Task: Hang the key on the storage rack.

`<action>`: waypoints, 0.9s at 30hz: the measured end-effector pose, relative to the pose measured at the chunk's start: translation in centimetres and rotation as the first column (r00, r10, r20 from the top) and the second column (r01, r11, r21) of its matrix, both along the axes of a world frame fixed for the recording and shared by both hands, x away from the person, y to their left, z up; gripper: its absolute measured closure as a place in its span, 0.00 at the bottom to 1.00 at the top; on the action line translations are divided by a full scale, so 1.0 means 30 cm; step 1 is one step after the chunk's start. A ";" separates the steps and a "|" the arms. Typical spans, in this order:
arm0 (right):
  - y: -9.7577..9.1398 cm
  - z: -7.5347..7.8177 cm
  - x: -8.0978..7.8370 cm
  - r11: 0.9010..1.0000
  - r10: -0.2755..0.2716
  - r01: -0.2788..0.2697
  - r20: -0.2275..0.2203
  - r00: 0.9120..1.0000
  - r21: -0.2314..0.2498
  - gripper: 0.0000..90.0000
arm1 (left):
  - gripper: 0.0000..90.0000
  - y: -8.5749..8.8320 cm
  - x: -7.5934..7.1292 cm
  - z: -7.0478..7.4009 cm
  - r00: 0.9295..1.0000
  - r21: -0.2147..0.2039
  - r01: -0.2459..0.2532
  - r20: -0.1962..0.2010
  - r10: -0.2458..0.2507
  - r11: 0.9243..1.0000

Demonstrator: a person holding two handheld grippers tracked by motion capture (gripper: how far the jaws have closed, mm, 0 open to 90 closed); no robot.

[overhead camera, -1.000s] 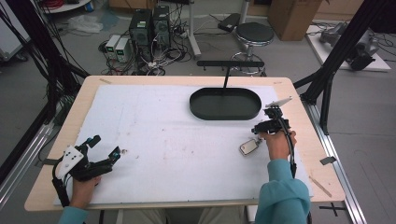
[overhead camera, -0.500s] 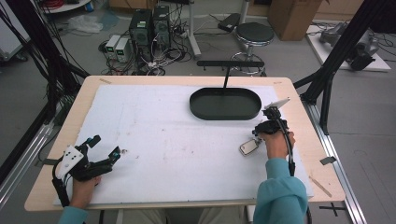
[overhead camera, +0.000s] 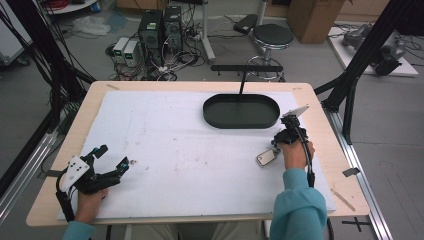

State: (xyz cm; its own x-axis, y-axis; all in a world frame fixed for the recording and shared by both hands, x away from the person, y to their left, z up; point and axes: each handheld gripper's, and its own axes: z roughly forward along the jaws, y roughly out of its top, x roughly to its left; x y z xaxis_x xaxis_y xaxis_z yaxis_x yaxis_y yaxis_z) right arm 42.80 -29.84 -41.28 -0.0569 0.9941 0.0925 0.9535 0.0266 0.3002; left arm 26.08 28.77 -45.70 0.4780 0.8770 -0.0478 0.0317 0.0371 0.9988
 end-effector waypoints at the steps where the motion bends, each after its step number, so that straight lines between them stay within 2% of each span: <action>1: 0.000 0.000 0.000 1.000 0.000 0.000 0.000 1.000 0.000 0.69 | 0.13 0.000 0.000 0.000 1.000 0.000 0.000 0.000 0.000 1.000; 6: 0.001 -0.003 0.005 1.000 0.001 -0.001 -0.001 1.000 -0.016 0.70 | 0.13 -0.001 0.000 0.000 1.000 0.000 -0.001 -0.001 0.001 1.000; 15: -0.005 -0.003 0.009 1.000 -0.009 0.009 -0.002 1.000 -0.007 0.75 | 0.13 0.000 0.001 0.000 1.000 0.000 -0.001 -0.002 0.001 1.000; 18: -0.001 -0.002 0.010 1.000 -0.004 0.004 -0.005 1.000 -0.026 0.82 | 0.13 0.000 0.001 0.000 1.000 0.000 -0.001 -0.002 0.001 1.000; 19: 0.004 -0.002 0.010 0.999 0.015 -0.015 -0.010 1.000 -0.050 0.83 | 0.13 0.000 0.000 0.000 1.000 0.001 -0.001 -0.001 0.001 1.000; 21: 0.011 -0.001 0.011 0.998 0.019 -0.020 -0.009 1.000 -0.063 0.83 | 0.13 0.000 0.000 0.000 1.000 0.001 -0.001 -0.001 0.001 1.000; 27: 0.015 0.002 0.013 0.996 0.037 -0.039 -0.020 0.999 -0.076 0.83 | 0.13 0.001 0.001 0.000 1.000 0.003 -0.001 -0.002 0.001 1.000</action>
